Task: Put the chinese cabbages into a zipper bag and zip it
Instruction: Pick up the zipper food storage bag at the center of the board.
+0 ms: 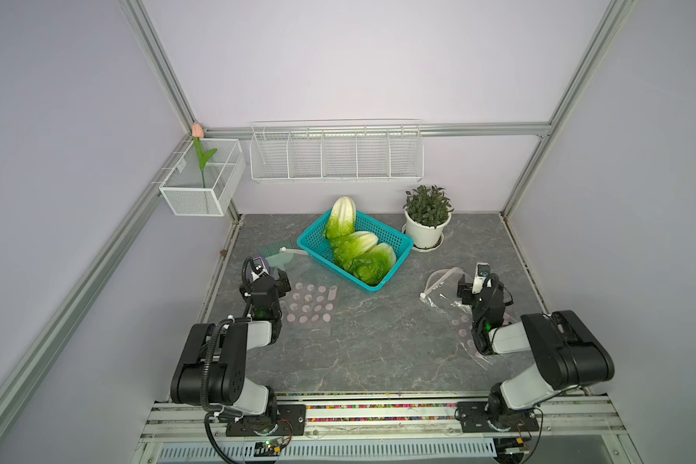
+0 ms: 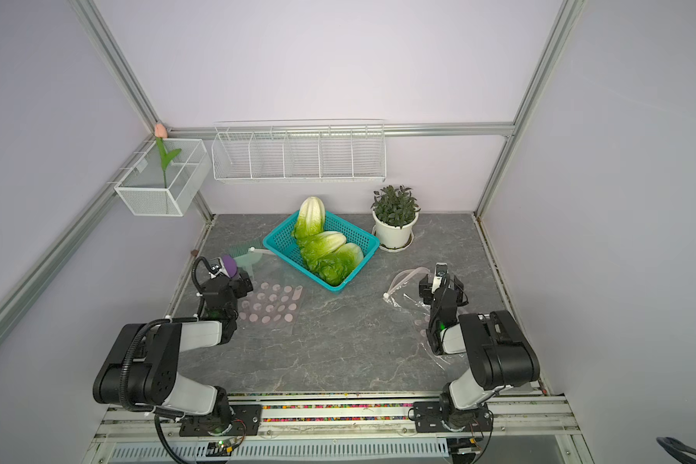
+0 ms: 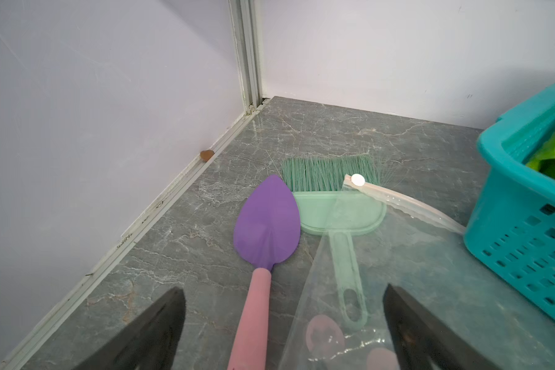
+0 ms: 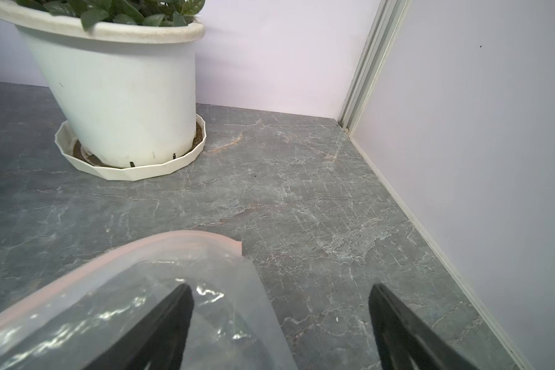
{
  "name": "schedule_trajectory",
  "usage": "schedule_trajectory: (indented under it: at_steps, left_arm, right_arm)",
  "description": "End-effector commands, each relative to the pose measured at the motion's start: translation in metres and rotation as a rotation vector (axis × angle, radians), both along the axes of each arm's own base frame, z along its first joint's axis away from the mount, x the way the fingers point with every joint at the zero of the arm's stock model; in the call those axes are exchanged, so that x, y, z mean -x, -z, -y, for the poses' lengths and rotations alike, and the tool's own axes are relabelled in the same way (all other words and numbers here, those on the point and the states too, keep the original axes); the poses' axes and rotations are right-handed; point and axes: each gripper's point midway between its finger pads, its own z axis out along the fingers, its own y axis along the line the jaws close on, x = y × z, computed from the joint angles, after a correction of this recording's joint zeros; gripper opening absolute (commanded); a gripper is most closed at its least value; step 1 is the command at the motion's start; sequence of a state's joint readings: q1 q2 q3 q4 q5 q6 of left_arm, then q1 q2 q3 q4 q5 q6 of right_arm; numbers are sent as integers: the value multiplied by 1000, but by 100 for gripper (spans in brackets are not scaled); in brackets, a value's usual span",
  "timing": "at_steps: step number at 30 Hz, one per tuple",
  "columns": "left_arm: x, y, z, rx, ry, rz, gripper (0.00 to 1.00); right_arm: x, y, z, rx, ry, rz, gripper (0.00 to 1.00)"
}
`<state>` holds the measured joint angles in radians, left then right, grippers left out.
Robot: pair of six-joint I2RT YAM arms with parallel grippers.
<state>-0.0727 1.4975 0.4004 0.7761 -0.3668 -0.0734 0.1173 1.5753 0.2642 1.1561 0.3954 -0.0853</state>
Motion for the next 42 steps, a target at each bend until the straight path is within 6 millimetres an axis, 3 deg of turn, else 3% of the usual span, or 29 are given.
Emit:
schedule_trajectory:
  at_steps: [1,19,23,25,27,30,32,36,39,42]
  left_arm:
    - [-6,-5,1,3,-1,13,99]
    - [-6,-6,1,2,5,17,99]
    - [-2,-35,11,-60,25,34,99]
    - [5,-46,14,-36,9,-24,99]
    - [15,-58,14,10,-28,-21,99]
    - [29,-79,13,67,-81,-23,99]
    - [34,-91,15,122,-90,-41,99]
    - [36,-101,26,342,-109,-105,99]
    - [24,-103,49,511,45,-152,99]
    - [20,-110,65,517,147,-244,89]
  right_arm:
    - [-4,-4,1,-11,-1,11,89]
    - [-4,-7,2,-15,4,20,89]
    - [13,-30,1,35,42,101,89]
    - [16,-48,-16,100,28,78,88]
    - [18,-58,-21,93,63,-21,88]
    - [45,-61,-7,-84,240,-279,88]
    - [43,-60,-35,-180,105,-361,88]
    - [43,-67,-117,-569,-328,-426,89]
    - [40,-72,-135,-723,-349,-476,99]
    - [36,-68,-153,-695,-318,-592,92]
